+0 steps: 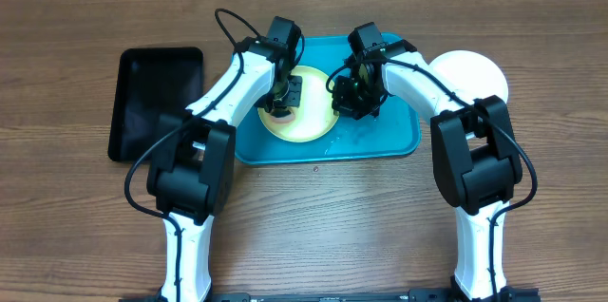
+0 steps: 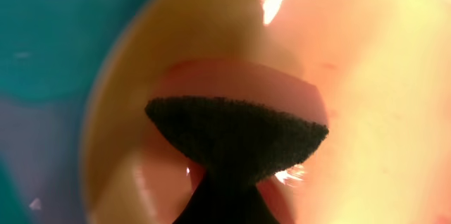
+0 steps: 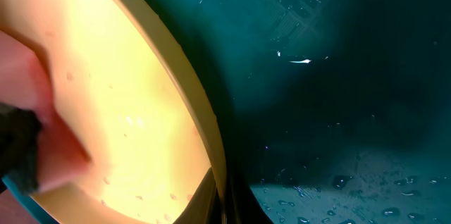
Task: Clean dirty plates on tray and stack at the side
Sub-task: 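Scrub the yellow plate with the sponge while the right gripper holds it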
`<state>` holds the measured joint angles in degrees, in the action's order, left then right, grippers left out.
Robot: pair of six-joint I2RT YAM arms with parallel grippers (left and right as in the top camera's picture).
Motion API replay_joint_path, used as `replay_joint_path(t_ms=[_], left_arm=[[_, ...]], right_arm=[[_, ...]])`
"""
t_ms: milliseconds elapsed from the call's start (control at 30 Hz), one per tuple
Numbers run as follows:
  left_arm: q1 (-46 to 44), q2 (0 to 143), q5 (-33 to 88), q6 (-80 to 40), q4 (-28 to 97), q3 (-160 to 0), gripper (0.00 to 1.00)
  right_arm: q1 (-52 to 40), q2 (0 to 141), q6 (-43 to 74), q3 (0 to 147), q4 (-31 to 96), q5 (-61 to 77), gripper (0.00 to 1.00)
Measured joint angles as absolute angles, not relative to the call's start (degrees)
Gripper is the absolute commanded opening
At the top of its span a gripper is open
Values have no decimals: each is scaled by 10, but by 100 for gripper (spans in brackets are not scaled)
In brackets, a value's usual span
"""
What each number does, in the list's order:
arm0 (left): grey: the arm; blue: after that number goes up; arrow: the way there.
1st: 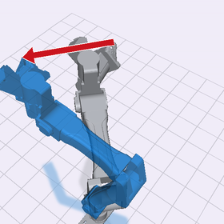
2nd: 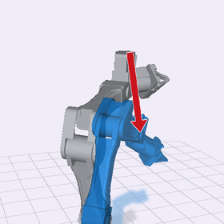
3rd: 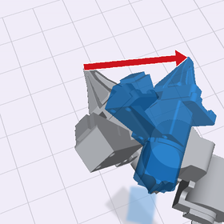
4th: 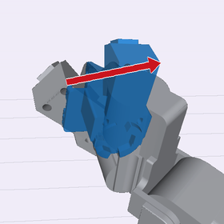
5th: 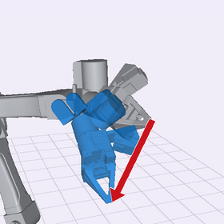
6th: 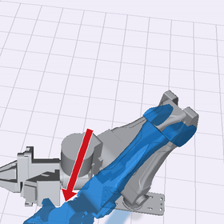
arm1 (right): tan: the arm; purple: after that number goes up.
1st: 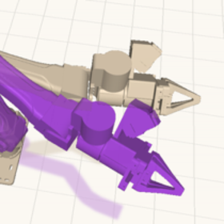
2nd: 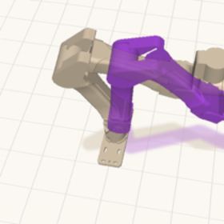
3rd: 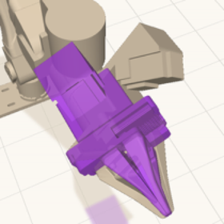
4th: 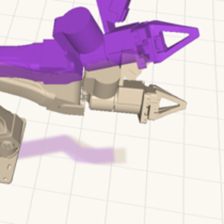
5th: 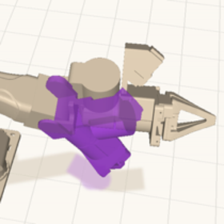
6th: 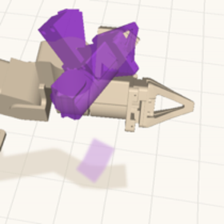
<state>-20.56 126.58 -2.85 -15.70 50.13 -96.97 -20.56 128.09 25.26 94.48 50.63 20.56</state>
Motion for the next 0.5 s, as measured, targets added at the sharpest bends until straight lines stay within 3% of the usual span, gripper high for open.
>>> replay_joint_path(t_ms=[233,500], left_arm=[[-206,1266,-69,-181,569,-975,4],[-203,1267,135,-82,592,-976,4]], right_arm=[[-206,1281,252,945,507,208,4],[-207,1281,248,945,515,216,4]])
